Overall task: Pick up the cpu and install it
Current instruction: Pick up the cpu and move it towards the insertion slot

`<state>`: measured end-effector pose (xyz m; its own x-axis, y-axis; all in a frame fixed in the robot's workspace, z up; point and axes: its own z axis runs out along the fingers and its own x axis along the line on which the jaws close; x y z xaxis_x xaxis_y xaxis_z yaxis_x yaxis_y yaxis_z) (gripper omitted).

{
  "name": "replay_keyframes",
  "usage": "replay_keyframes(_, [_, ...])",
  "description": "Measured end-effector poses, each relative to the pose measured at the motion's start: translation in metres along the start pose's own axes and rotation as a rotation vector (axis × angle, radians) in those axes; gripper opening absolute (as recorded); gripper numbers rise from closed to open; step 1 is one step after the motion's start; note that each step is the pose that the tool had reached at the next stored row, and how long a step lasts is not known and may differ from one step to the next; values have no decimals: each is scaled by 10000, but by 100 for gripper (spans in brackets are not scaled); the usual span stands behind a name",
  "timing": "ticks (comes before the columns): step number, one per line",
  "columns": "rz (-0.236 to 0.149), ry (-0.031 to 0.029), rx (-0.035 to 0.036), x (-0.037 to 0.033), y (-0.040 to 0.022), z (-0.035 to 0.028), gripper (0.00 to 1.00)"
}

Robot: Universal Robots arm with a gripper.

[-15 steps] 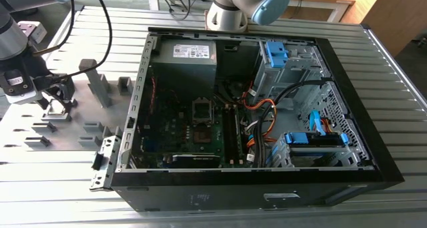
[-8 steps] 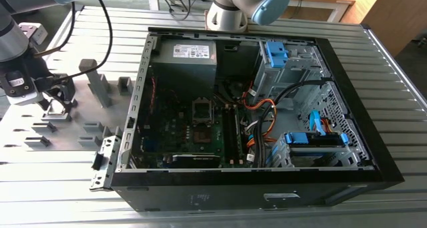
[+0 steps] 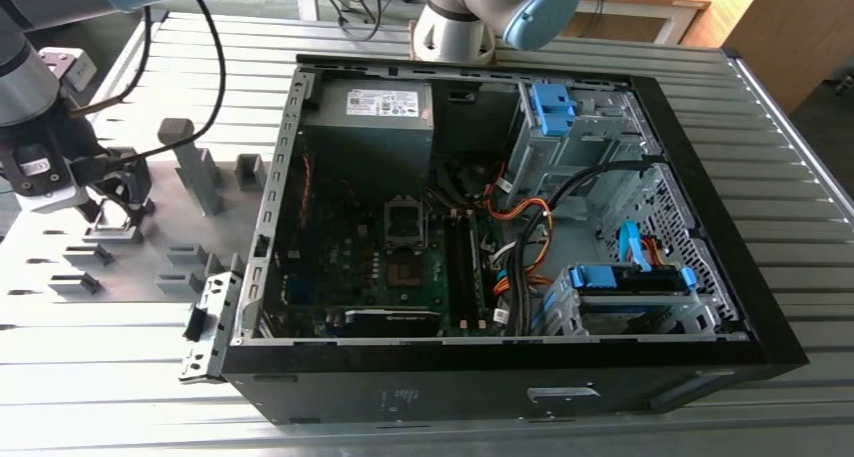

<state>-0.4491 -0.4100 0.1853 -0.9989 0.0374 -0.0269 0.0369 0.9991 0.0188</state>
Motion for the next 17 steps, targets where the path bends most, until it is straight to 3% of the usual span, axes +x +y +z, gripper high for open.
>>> replay_keyframes(14, [0, 0, 0, 1, 0, 15, 59])
replay_keyframes(16, [0, 0, 0, 0, 0, 16, 57])
replay_keyframes(17, [0, 0, 0, 0, 0, 16, 51])
